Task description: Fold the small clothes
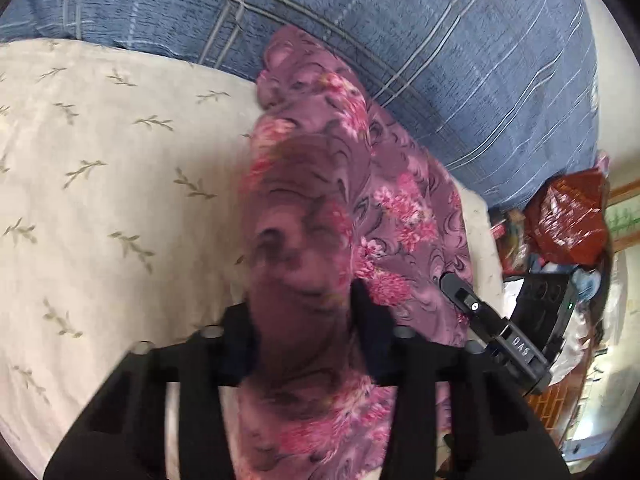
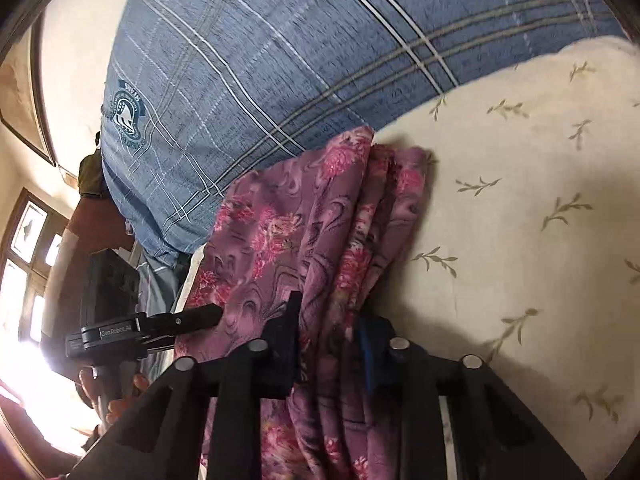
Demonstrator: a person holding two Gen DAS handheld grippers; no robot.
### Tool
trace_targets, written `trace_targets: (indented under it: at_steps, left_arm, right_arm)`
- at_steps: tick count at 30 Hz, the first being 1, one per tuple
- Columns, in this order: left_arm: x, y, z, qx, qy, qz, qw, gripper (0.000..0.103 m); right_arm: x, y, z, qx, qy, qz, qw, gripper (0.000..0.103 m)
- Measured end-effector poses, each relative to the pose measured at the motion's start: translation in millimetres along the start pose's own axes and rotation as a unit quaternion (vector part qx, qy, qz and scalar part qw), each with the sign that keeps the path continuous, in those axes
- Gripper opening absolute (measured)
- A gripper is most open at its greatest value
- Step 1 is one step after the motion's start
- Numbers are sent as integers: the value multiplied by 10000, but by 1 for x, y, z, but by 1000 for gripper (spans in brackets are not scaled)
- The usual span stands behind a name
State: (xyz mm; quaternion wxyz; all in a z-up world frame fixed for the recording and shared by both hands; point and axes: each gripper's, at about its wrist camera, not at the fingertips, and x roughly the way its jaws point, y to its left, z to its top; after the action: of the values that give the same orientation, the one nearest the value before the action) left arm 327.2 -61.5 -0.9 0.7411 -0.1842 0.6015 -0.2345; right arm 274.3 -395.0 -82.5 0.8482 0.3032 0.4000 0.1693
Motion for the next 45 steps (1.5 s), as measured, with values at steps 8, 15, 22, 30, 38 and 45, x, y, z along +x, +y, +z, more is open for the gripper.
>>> trace_targets:
  at_steps: [8,15,22,30,38,45]
  left_arm:
    - [-51,5,-36,-88,-69,-194,9997,27]
    - [-110,16,-105,100,-256,-226,9994,28]
    - [-110,43,-168,334,-209,429,9983,32]
    - [-151,49,-174,648,-708,519,9940,47]
    - [-137,15,-107,1027,-983,730,9871,71]
    - [-53,43,-65,705,-436,1475,9856,75]
  right_arm:
    - [-35,48,-18,-118,-353,157,9992,21]
    - [-66,88,-78,-149,-216,570,9980,21]
    - [-57,90,-149,-58,34,487,9988,22]
    - [-74,85,-164,-164,1,-458,9988,35]
    - [-63,132,-117,-1107,-717,-490,9901,29]
    - [-8,105,-107,-1217,-256,-1188,9851,14]
